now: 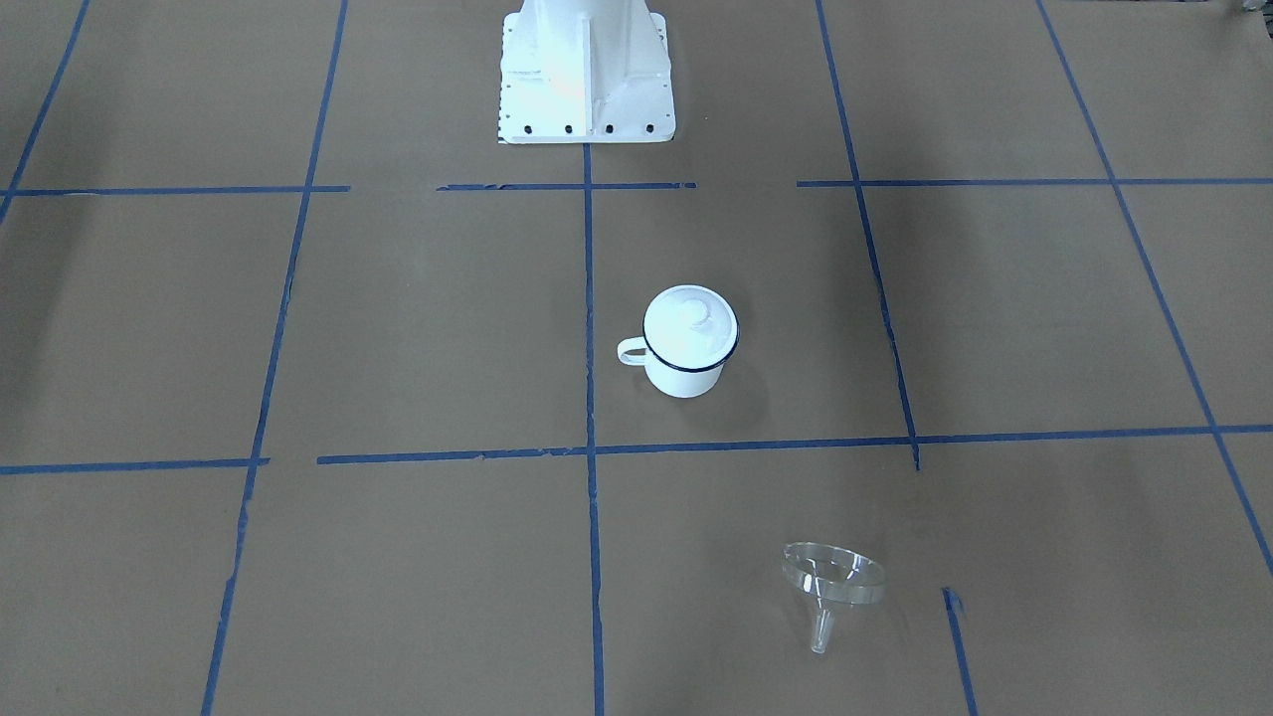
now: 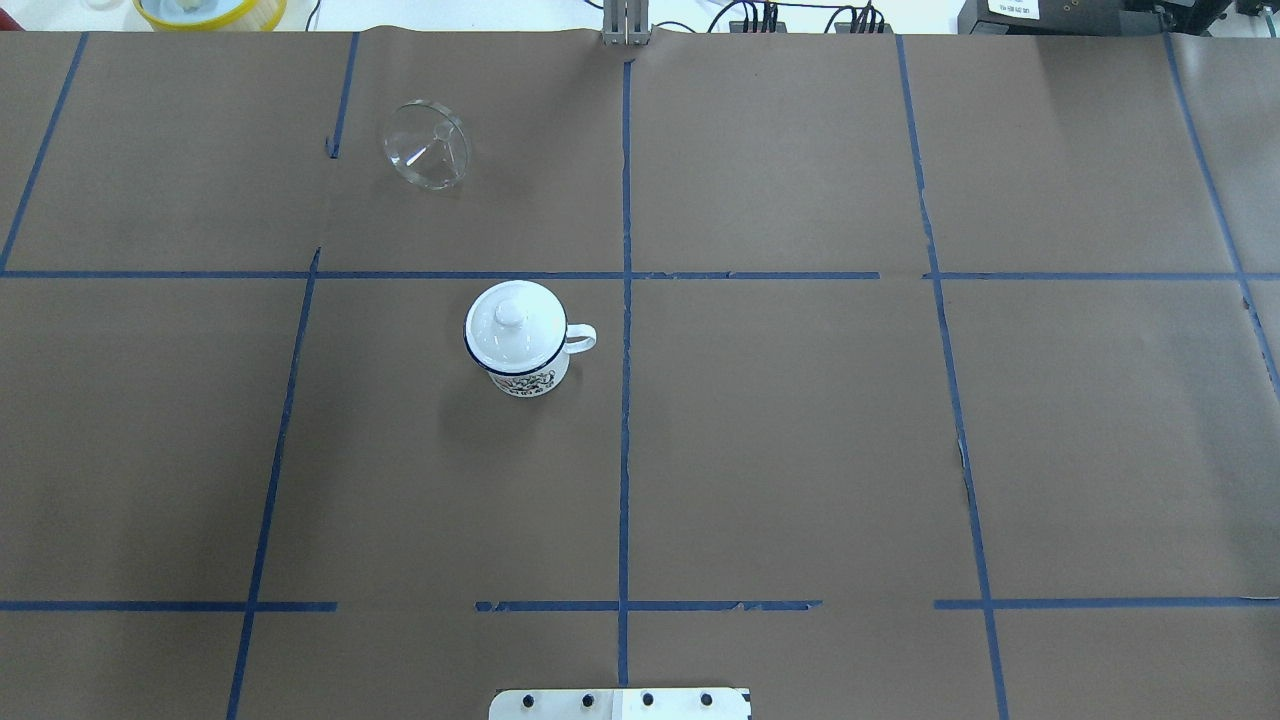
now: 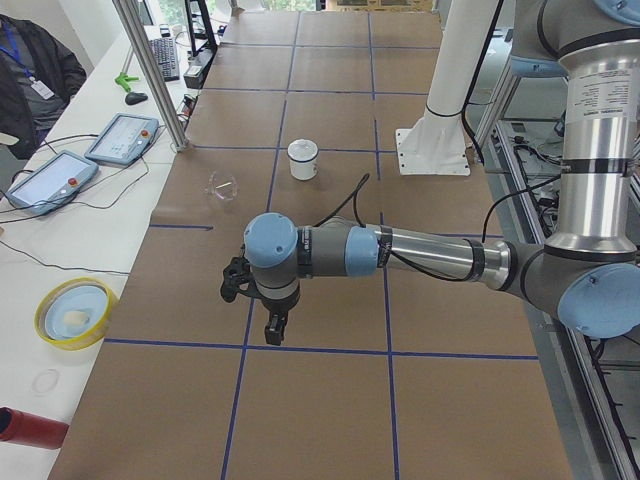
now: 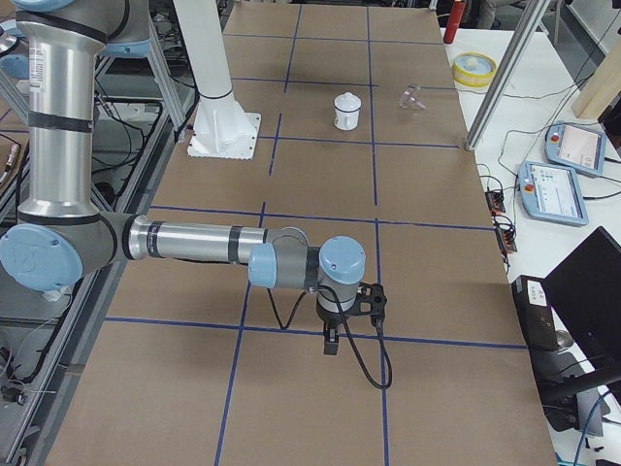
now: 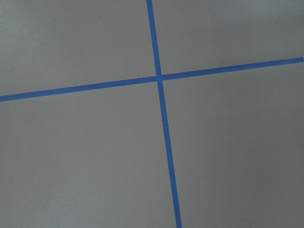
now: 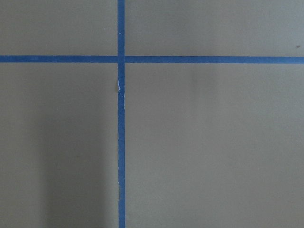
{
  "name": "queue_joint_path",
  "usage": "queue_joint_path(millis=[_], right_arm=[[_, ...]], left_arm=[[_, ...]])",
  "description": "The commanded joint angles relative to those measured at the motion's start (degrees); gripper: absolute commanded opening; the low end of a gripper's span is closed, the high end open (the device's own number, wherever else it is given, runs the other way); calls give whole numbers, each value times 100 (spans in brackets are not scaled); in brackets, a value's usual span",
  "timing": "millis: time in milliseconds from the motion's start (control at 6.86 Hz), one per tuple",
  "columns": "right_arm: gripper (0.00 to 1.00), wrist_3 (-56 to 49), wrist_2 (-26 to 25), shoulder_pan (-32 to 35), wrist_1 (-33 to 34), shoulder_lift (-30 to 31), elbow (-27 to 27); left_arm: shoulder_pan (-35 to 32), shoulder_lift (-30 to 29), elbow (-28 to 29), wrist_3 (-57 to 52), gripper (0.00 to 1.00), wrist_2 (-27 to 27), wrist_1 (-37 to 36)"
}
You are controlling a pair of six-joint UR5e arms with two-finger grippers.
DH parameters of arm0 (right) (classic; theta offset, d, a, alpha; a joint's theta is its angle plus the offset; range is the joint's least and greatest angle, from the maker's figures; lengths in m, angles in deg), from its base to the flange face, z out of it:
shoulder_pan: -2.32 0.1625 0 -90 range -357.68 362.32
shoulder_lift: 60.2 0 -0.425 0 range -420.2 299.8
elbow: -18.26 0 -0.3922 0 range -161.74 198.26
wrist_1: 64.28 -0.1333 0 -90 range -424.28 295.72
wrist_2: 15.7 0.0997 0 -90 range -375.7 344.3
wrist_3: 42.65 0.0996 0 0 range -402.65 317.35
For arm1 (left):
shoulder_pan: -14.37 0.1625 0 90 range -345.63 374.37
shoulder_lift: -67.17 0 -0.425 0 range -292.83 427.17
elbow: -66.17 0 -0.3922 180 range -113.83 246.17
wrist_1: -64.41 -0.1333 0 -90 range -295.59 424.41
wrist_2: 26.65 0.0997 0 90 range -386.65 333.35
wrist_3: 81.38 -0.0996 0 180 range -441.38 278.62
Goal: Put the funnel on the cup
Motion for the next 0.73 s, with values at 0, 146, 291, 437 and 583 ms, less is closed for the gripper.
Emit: queue_joint_path(millis=[0,146,291,437,583], right_arm=[[100,0,0,0,0,0,0],[100,0,0,0,0,0,0],[100,0,0,0,0,0,0],[100,0,0,0,0,0,0],[100,0,0,0,0,0,0]], left_arm=[[-2,-545,145,44,100,-8,331],[-263,-662,42,349,100,-8,865],[-292,-620,-20,674,100,-77,1750],[-274,-698,-3,1817,100,-174,1924],[-231,-829,-55,2646,100,-175,2274]])
